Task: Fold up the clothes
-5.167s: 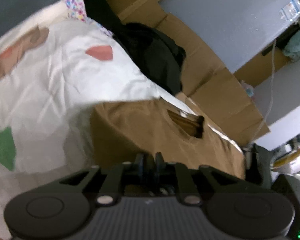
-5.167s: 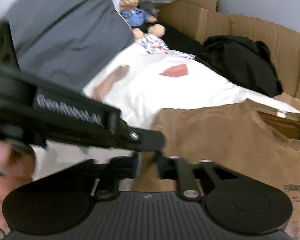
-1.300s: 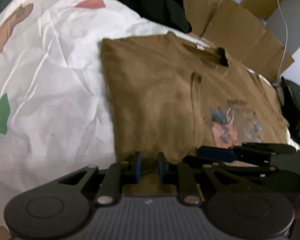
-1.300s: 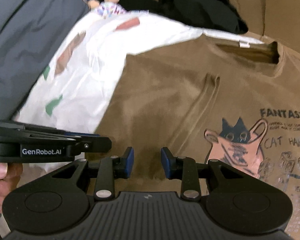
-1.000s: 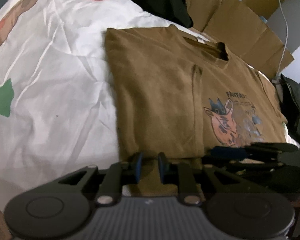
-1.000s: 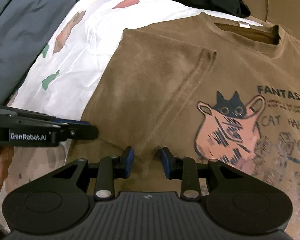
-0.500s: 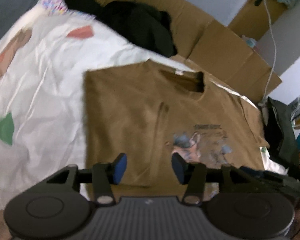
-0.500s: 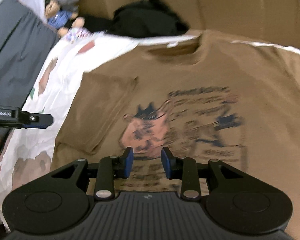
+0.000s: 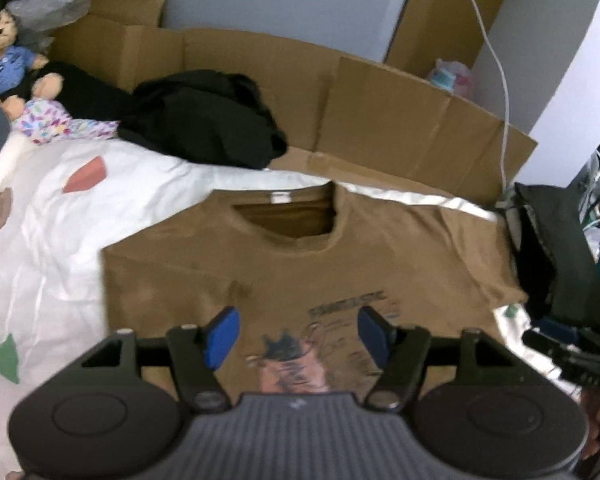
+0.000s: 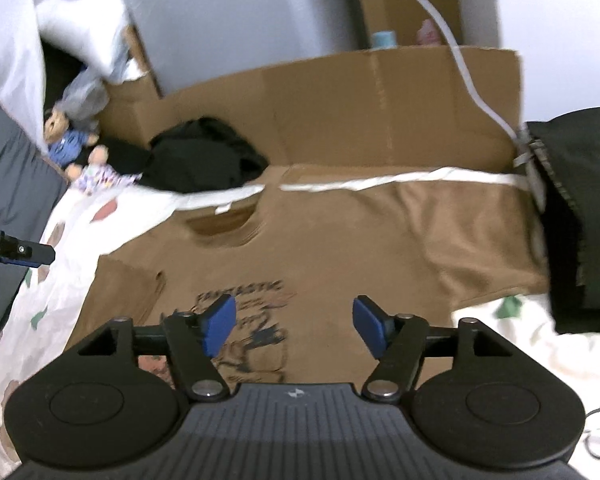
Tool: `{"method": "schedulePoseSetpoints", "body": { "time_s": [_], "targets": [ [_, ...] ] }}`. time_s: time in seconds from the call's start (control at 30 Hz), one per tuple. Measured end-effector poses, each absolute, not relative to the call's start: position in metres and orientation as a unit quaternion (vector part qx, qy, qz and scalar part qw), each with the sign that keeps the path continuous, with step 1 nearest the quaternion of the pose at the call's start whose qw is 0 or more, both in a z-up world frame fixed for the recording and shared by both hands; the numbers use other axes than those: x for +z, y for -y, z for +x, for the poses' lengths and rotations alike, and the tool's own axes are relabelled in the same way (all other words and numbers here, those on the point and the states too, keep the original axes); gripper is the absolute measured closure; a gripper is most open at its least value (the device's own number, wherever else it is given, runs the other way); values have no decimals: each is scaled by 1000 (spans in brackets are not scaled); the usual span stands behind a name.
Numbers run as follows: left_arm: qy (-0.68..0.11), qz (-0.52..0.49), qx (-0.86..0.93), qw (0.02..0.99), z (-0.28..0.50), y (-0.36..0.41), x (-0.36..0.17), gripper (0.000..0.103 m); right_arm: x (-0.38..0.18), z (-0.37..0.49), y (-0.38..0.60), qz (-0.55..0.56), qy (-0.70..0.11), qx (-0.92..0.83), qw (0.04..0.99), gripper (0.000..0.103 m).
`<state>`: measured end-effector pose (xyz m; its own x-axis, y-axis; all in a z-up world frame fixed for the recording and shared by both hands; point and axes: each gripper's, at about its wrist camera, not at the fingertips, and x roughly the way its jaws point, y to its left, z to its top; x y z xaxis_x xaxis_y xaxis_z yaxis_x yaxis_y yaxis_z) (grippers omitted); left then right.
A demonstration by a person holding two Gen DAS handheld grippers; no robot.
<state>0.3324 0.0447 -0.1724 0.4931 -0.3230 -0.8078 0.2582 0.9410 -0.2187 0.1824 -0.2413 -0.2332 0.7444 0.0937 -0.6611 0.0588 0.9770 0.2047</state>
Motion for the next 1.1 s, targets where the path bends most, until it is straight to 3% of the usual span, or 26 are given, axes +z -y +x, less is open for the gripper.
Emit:
{"method": "schedulePoseSetpoints", "body": {
  "time_s": [0.27,0.5,0.7,0.9,1.1],
  "targets": [
    [-466,-38,-196,862,345,20,-157,35,-240,173,297,123,-343,-9,931,29],
    [-468,-59,-219,854,359,74,-181,35,-267,170,339,139,-341,-33,929,28],
    [-485,-62,-248,836,372,127,-216,42,-294,169,390,214,-319,-73,921,29],
    [-499,-63,-261,824,383,177,-251,60,-315,181,420,264,-319,-120,902,29],
    [-517,-62,-272,810,383,213,-290,76,-338,196,435,325,-330,-124,877,42]
  ]
}}
